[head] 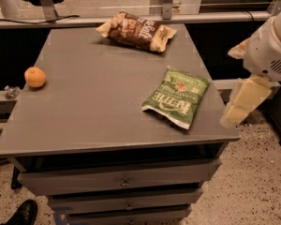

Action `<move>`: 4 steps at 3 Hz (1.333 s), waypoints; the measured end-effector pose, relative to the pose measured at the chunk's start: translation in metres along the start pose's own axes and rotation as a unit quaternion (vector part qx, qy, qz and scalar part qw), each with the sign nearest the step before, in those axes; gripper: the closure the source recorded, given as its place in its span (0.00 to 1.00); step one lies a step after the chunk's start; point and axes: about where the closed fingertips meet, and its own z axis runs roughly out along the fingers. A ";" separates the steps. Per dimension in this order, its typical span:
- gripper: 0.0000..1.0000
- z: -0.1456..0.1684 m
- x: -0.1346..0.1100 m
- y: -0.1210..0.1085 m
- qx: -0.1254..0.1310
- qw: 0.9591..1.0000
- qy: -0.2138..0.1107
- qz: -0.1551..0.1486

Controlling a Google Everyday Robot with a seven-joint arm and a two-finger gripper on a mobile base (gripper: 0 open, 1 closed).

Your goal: Pick green jalapeno chip bag

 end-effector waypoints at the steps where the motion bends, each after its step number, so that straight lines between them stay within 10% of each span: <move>1: 0.00 0.040 -0.014 -0.011 -0.007 0.998 -0.048 0.029; 4: 0.00 0.127 -0.036 -0.033 -0.026 0.989 -0.108 0.098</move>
Offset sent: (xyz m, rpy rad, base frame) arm 0.0789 0.0607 -0.0891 0.2912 0.0367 -0.0900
